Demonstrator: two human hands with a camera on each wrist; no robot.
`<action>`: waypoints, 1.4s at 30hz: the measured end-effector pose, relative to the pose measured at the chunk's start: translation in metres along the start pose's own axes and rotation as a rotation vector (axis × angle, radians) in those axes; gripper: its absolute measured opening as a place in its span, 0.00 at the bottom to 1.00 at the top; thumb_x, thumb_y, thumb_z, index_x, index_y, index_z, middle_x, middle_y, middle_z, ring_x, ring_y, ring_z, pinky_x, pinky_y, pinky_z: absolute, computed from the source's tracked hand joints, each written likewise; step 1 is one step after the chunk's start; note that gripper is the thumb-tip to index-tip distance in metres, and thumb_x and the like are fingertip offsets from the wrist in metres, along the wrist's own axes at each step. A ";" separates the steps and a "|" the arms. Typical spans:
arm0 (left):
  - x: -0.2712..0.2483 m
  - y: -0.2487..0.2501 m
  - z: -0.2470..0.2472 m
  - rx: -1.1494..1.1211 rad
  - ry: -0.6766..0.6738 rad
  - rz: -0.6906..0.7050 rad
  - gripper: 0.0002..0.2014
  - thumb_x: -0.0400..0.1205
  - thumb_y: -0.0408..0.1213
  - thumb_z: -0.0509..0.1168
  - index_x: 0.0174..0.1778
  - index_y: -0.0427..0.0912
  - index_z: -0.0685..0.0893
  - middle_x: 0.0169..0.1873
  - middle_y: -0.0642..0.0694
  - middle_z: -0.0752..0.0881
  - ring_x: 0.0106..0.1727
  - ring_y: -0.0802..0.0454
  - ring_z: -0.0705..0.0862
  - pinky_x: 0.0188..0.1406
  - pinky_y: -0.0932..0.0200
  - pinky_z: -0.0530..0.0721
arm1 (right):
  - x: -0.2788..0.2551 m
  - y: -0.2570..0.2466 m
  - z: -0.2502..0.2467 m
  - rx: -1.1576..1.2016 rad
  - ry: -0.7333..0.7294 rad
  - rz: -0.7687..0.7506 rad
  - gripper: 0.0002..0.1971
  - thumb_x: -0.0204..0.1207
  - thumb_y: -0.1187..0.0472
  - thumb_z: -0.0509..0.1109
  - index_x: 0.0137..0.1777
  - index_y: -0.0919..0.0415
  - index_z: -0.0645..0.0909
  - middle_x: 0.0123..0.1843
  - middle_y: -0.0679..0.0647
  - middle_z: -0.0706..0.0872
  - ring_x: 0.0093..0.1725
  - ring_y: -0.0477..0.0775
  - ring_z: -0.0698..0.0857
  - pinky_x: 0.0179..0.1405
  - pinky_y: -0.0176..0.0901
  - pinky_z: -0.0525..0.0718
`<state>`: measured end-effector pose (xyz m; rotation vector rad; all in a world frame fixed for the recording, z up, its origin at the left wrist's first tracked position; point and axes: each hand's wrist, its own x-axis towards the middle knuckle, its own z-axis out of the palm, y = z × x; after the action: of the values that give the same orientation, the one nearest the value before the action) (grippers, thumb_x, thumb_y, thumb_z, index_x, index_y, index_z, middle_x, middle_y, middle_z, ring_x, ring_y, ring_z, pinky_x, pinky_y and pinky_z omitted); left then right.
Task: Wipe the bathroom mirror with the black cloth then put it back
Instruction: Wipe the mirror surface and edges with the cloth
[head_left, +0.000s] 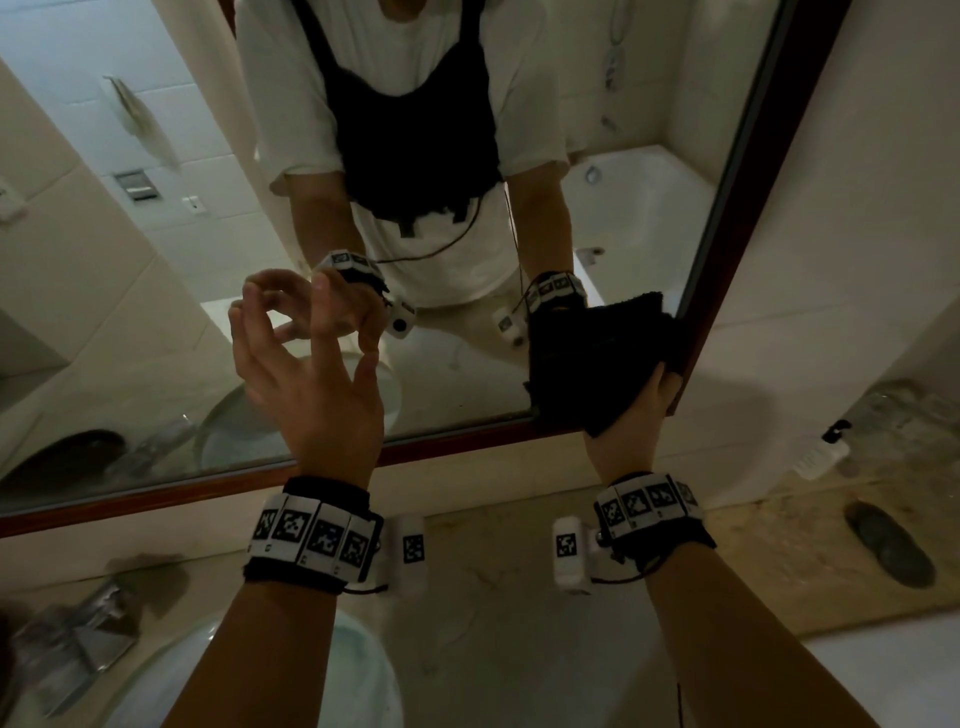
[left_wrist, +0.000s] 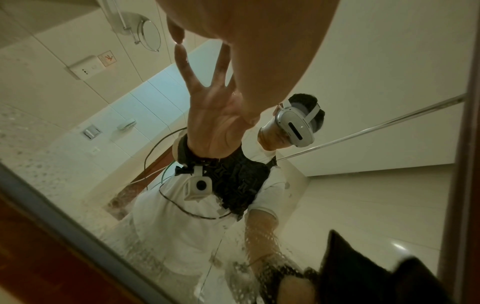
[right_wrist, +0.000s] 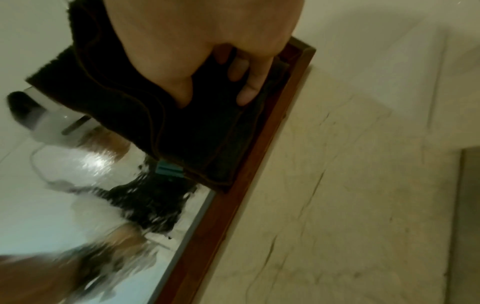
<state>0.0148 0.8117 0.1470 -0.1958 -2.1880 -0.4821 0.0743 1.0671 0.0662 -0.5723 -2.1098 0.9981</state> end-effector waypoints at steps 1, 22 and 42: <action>0.000 0.000 0.000 -0.001 -0.001 -0.002 0.40 0.79 0.46 0.73 0.84 0.56 0.60 0.83 0.30 0.55 0.84 0.31 0.55 0.70 0.28 0.72 | 0.002 0.002 -0.003 -0.001 0.031 -0.022 0.36 0.67 0.71 0.80 0.72 0.66 0.66 0.66 0.74 0.73 0.65 0.75 0.74 0.71 0.66 0.76; 0.002 -0.005 -0.009 0.035 -0.066 0.009 0.44 0.78 0.46 0.73 0.85 0.61 0.54 0.83 0.32 0.54 0.83 0.33 0.56 0.70 0.37 0.74 | -0.049 -0.055 0.041 0.071 -0.212 0.251 0.38 0.71 0.70 0.76 0.80 0.68 0.65 0.78 0.67 0.65 0.71 0.69 0.73 0.60 0.43 0.66; -0.005 -0.010 -0.032 -0.053 -0.224 0.101 0.40 0.72 0.38 0.78 0.81 0.52 0.70 0.85 0.36 0.52 0.84 0.33 0.56 0.72 0.33 0.74 | -0.039 -0.060 0.032 0.298 -0.134 0.117 0.08 0.89 0.56 0.56 0.60 0.41 0.72 0.71 0.53 0.72 0.59 0.52 0.79 0.63 0.53 0.85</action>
<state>0.0383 0.7893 0.1583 -0.4041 -2.3708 -0.4810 0.0701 0.9911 0.0837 -0.4943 -2.0070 1.4222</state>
